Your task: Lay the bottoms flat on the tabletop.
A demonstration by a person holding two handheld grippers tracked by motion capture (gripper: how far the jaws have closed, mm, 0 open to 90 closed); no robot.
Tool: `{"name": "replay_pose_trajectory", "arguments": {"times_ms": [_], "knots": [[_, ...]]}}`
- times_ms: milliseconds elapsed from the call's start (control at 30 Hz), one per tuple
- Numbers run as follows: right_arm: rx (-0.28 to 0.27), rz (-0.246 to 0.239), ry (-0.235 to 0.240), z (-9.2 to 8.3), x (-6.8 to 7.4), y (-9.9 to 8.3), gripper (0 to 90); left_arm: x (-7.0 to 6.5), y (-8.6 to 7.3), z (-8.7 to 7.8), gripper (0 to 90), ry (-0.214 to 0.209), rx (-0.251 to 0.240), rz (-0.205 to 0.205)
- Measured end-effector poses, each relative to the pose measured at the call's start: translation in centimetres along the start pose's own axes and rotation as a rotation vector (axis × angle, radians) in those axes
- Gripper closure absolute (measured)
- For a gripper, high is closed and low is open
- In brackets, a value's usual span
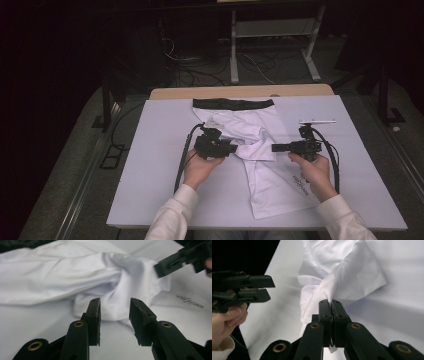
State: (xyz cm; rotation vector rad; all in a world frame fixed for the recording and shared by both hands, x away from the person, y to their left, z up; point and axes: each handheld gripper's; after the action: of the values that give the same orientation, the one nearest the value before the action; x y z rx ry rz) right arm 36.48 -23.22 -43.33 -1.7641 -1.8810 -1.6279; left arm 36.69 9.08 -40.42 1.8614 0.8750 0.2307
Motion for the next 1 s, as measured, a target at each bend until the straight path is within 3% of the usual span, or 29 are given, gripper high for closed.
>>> {"name": "replay_pose_trajectory", "arguments": {"times_ms": [133,233,500,700,933,1000], "knots": [[0.012,-0.018,-0.039,-0.2,-0.6,0.0,86.5,1.3,-0.7,0.6,59.0,0.030,0.023,-0.031],[0.013,-0.022,-0.063,-0.6,-1.2,0.0,86.5,2.1,-1.1,1.5,59.1,0.027,0.029,-0.061],[0.009,0.007,-0.063,-1.0,-2.1,0.0,86.4,3.3,-2.3,3.6,59.0,-0.004,0.061,-0.135],[0.012,0.008,-0.059,-0.9,-2.3,-0.1,86.5,3.3,-2.7,4.6,58.2,-0.060,0.067,-0.124],[0.027,0.006,-0.055,-0.6,-2.3,-0.2,86.5,3.4,-3.2,5.3,86.3,-0.153,0.091,-0.190],[0.033,0.003,-0.057,-0.5,-2.2,-0.3,86.5,3.5,-3.2,5.2,88.1,-0.161,0.105,-0.210]]}}
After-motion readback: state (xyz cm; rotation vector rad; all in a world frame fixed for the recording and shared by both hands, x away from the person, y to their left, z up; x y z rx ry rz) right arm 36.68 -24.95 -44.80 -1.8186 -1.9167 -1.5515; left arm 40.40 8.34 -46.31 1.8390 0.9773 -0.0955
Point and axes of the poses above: each handheld gripper's, and its own axes: z roughly forward along the jaws, y roughly out of its top, x roughly to its left, and after that the axes turned 14 degrees about -x, right-handed
